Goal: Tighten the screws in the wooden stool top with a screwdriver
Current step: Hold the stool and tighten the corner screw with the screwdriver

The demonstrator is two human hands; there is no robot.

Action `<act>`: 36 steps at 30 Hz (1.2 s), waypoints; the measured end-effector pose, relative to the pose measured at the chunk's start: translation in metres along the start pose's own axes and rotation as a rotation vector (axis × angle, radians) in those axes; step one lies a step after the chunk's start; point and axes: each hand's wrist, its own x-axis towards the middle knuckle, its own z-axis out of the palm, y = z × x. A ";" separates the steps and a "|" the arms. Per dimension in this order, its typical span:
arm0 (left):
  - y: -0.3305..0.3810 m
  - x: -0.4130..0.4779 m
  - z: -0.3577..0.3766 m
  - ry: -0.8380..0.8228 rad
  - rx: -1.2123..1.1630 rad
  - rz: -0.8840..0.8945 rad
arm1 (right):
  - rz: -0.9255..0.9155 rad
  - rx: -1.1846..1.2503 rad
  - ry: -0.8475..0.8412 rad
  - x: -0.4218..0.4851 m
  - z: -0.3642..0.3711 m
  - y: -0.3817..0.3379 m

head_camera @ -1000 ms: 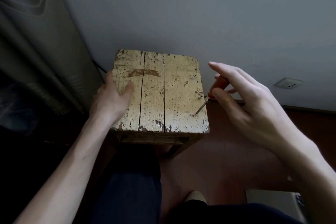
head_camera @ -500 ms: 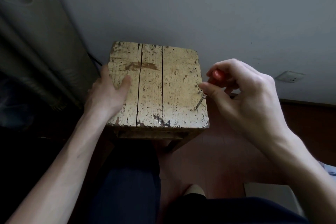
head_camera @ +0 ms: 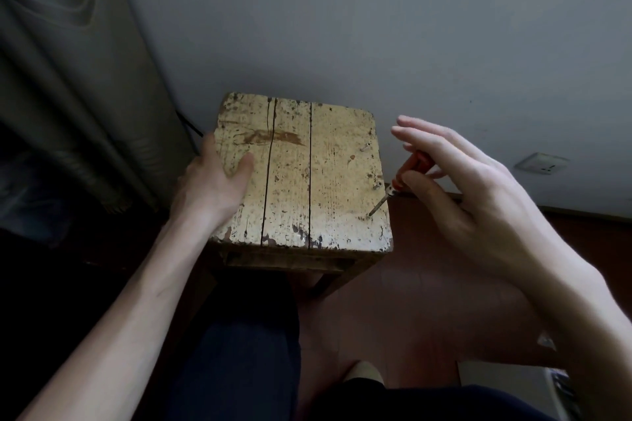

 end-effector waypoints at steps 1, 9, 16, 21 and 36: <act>0.000 0.000 0.000 0.001 0.000 0.000 | -0.006 0.025 -0.017 -0.001 -0.002 0.000; -0.002 0.002 0.003 0.017 0.005 0.024 | -0.048 0.022 0.048 0.000 0.012 -0.008; -0.002 0.002 0.003 0.029 0.022 0.029 | 0.087 -0.111 0.256 0.010 0.019 -0.012; 0.000 0.001 0.001 0.022 0.013 0.023 | 0.078 -0.155 0.249 0.009 0.021 -0.014; -0.004 0.003 0.003 0.022 0.003 0.029 | -0.008 0.042 0.022 0.003 0.007 -0.004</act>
